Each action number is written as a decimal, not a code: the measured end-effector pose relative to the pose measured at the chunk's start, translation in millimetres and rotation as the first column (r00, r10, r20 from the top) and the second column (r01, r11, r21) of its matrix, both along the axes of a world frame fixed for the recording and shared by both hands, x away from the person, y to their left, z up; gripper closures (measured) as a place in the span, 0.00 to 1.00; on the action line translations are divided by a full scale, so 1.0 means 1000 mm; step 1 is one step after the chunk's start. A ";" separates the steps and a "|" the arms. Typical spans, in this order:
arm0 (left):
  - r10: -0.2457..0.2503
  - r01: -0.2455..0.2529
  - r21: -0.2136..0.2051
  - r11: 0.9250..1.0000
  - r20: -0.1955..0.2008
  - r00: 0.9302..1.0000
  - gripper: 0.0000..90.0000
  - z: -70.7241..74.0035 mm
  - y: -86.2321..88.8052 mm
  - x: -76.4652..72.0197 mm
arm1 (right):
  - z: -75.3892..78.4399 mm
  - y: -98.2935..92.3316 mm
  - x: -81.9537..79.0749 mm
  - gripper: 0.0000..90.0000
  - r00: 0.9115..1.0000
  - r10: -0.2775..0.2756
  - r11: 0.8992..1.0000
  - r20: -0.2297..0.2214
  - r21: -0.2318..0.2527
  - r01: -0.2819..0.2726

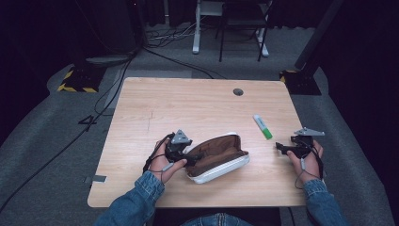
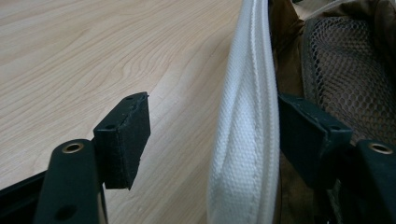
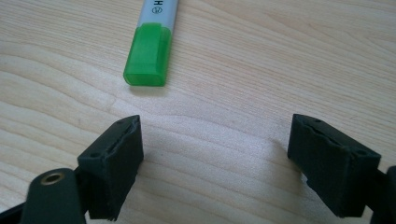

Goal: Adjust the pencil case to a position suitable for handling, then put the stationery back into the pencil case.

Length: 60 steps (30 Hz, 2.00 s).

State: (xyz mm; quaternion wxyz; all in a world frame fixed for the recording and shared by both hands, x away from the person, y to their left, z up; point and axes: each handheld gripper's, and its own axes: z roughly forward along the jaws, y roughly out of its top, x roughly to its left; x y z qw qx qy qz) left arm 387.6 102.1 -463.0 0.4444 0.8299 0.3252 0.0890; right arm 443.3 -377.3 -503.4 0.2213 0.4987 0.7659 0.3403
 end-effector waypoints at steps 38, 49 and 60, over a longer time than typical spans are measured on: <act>0.110 -0.113 0.034 0.993 0.083 0.990 0.20 0.011 0.079 -0.044 | 0.025 0.017 0.010 0.30 0.998 0.062 0.997 0.002 0.038 -0.062; 0.179 -0.180 0.132 0.975 0.019 0.984 0.19 -0.001 0.099 -0.051 | 0.024 0.035 0.029 0.39 0.994 0.092 0.995 -0.058 0.046 -0.090; 0.210 -0.193 0.247 0.950 -0.045 0.977 0.18 -0.018 0.117 -0.056 | 0.017 0.051 0.052 0.41 0.991 0.099 0.995 -0.085 0.020 -0.098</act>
